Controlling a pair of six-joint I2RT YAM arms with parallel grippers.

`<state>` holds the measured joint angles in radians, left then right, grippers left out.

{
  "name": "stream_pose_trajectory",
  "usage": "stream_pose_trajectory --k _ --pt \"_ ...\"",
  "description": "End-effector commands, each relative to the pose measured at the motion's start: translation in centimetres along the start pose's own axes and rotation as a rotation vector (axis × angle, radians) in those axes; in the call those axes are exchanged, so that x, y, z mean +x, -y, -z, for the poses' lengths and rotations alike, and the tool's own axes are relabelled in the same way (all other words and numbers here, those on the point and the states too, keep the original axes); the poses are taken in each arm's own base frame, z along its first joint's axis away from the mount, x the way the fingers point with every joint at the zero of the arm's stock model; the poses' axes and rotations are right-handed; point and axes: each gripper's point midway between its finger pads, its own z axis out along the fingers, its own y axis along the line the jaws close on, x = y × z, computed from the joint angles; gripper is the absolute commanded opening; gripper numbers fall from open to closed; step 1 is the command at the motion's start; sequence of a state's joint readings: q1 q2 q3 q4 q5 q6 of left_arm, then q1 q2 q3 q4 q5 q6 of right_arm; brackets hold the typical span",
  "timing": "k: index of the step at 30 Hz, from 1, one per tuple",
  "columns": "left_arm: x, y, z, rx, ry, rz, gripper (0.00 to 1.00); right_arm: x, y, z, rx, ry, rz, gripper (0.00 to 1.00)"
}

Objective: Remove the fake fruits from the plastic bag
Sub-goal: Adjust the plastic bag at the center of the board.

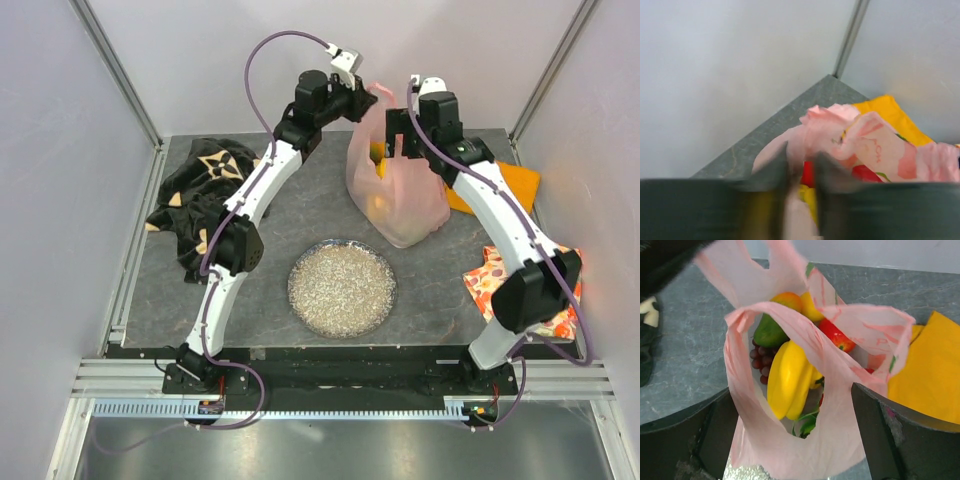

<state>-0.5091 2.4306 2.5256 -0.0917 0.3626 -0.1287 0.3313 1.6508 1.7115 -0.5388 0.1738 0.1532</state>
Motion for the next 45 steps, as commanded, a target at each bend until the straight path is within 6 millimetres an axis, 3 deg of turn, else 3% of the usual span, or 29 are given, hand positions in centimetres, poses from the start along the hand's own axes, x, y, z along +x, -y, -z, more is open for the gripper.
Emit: stream_pose_trajectory --k 1,3,4,6,7,10,14,15,17,18,20,22,23,24,25,26,27,28,29,30,32,33,35,36,40,41,43,44,45 --pt "-4.8 -2.3 0.9 -0.11 0.117 -0.065 0.02 -3.6 -0.4 -2.1 0.019 0.083 -0.02 0.96" --pt "-5.5 -2.6 1.6 -0.116 0.116 -0.082 0.02 -3.6 -0.1 -3.9 0.011 0.072 -0.002 0.82" --pt "-5.9 -2.9 1.9 -0.124 0.114 -0.08 0.02 -5.2 -1.0 -4.0 -0.055 0.102 -0.001 0.63" --pt "-7.9 -4.3 3.4 -0.161 0.135 -0.084 0.02 -6.0 -1.2 -5.6 -0.096 0.11 -0.011 0.45" --pt "-8.7 -5.6 4.4 -0.19 0.141 -0.089 0.02 -8.5 -1.5 -5.1 -0.109 0.17 -0.009 0.3" --pt "-12.1 -8.0 7.7 -0.26 0.167 -0.113 0.02 -12.1 -2.2 -5.2 -0.126 0.262 -0.009 0.0" --pt "-16.3 -9.5 12.2 -0.31 0.2 -0.133 0.02 -16.0 -2.4 -4.5 -0.142 0.378 0.026 0.0" --pt "-18.4 -8.9 13.7 -0.311 0.231 -0.15 0.02 -16.7 -2.4 -4.0 -0.15 0.401 0.034 0.0" --pt "-18.4 -8.9 15.0 -0.306 0.21 -0.149 0.02 -17.8 -2.3 -3.0 -0.154 0.436 0.055 0.0" --pt "-20.4 -7.5 16.7 -0.3 0.234 -0.162 0.02 -17.7 -2.2 -2.8 -0.151 0.435 0.061 0.0" --pt "-19.2 -6.5 17.4 -0.273 0.187 -0.157 0.01 -18.2 -1.9 -1.1 -0.165 0.451 0.088 0.0" --pt "-18.9 -5.3 19.1 -0.267 0.146 -0.166 0.02 -15.8 -1.5 -1.4 -0.171 0.398 0.131 0.0" --pt "-18.5 -4.9 19.6 -0.261 0.123 -0.162 0.02 -16.2 -1.3 0.9 -0.169 0.422 0.151 0.0" --pt "-16.5 -4.8 20.0 -0.262 0.045 -0.127 0.02 -12.3 -0.7 -0.7 -0.156 0.333 0.19 0.0" --pt "-15.2 -4.2 20.9 -0.258 -0.003 -0.099 0.02 -10.8 -0.6 -0.6 -0.156 0.309 0.211 0.0" --pt "-13.3 -3.7 21.4 -0.243 -0.069 -0.059 0.02 -10.0 -0.2 0.7 -0.151 0.303 0.231 0.0" --pt "-10.4 -3.2 22.3 -0.239 -0.163 0.002 0.02 -5.1 0.7 -1.0 -0.125 0.191 0.25 0.0" --pt "-5.4 -3.0 22.9 -0.239 -0.28 0.094 0.02 -3.0 1.1 -1.2 -0.116 0.147 0.254 0.0" --pt "-4.7 -1.5 24.4 -0.212 -0.305 0.121 0.02 -1.6 1.5 -0.6 -0.112 0.124 0.259 0.0" --pt "1.4 -1.1 25.6 -0.211 -0.433 0.204 0.01 2.5 1.9 -1.4 -0.113 0.037 0.267 0.0" --pt "3.2 0.6 28.1 -0.219 -0.448 0.249 0.02 6.2 2.5 -1.2 -0.113 -0.031 0.271 0.0" --pt "7.2 1.0 29.4 -0.223 -0.525 0.296 0.02 7.2 2.5 -1.1 -0.114 -0.049 0.271 0.0" --pt "8.8 1.4 31.1 -0.256 -0.553 0.306 0.02 8.9 2.7 -1.0 -0.115 -0.083 0.273 0.01" --pt "10.8 1.5 32.0 -0.275 -0.595 0.329 0.01 9.3 3.2 -1.0 -0.091 -0.091 0.273 0.01" --pt "11.8 0.9 33.1 -0.329 -0.629 0.319 0.02 11.3 2.3 -0.3 -0.168 -0.178 0.283 0.22" --pt "11.8 0.9 33.3 -0.337 -0.639 0.321 0.02 10.4 1.7 0.3 -0.198 -0.167 0.299 0.39" --pt "10.2 0.8 33.5 -0.343 -0.615 0.306 0.01 9.3 1.6 1.8 -0.21 -0.185 0.305 0.49" --pt "9.5 1.0 33.8 -0.343 -0.605 0.301 0.02 5.2 0.6 3.2 -0.241 -0.106 0.277 0.56" --pt "7.9 1.6 34.2 -0.338 -0.564 0.284 0.02 3.7 -0.2 4.6 -0.279 -0.089 0.267 0.59"
